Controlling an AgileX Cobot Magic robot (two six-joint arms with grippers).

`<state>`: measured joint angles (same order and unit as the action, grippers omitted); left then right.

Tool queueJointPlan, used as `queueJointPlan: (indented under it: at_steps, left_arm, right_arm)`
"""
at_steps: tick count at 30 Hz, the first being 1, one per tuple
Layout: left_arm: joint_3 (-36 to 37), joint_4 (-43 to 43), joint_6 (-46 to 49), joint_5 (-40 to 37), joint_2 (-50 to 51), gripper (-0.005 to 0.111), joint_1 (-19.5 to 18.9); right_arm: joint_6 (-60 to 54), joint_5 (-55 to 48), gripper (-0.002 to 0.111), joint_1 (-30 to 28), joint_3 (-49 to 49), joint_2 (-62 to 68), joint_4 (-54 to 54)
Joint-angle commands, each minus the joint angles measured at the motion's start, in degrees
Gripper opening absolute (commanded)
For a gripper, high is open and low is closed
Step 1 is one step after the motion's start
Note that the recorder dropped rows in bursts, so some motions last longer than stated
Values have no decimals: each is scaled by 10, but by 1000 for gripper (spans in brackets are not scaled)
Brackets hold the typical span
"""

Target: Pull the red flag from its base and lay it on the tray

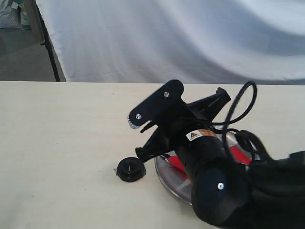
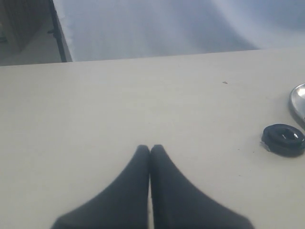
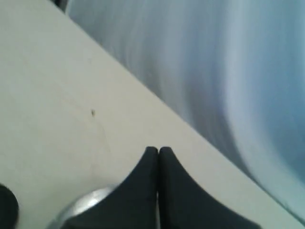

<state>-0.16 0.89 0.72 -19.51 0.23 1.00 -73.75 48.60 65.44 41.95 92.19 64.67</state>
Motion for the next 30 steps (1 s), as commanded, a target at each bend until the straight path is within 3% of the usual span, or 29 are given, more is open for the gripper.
queueJointPlan:
  at_steps: [1,9,15,19,26,30]
  left_arm:
    - [2,5,-1,0,-2,0,-3]
    - [2,5,-1,0,-2,0,-3]
    - [2,5,-1,0,-2,0,-3]
    - [2,5,-1,0,-2,0,-3]
    - [2,5,-1,0,-2,0,-3]
    - [2,5,-1,0,-2,0,-3]
  right_arm:
    - [29,1,0,23,11,-87,-34]
    - [38,-77,0,-9,11,-209,-56]
    - [39,-224,0,-96,11,-294,-57]
    - [56,-353,0,-191,10,-360,-57]
    - [87,-593,0,-405,10,-492,-56]
    - [91,-703,0,-476,10,-559,-44]
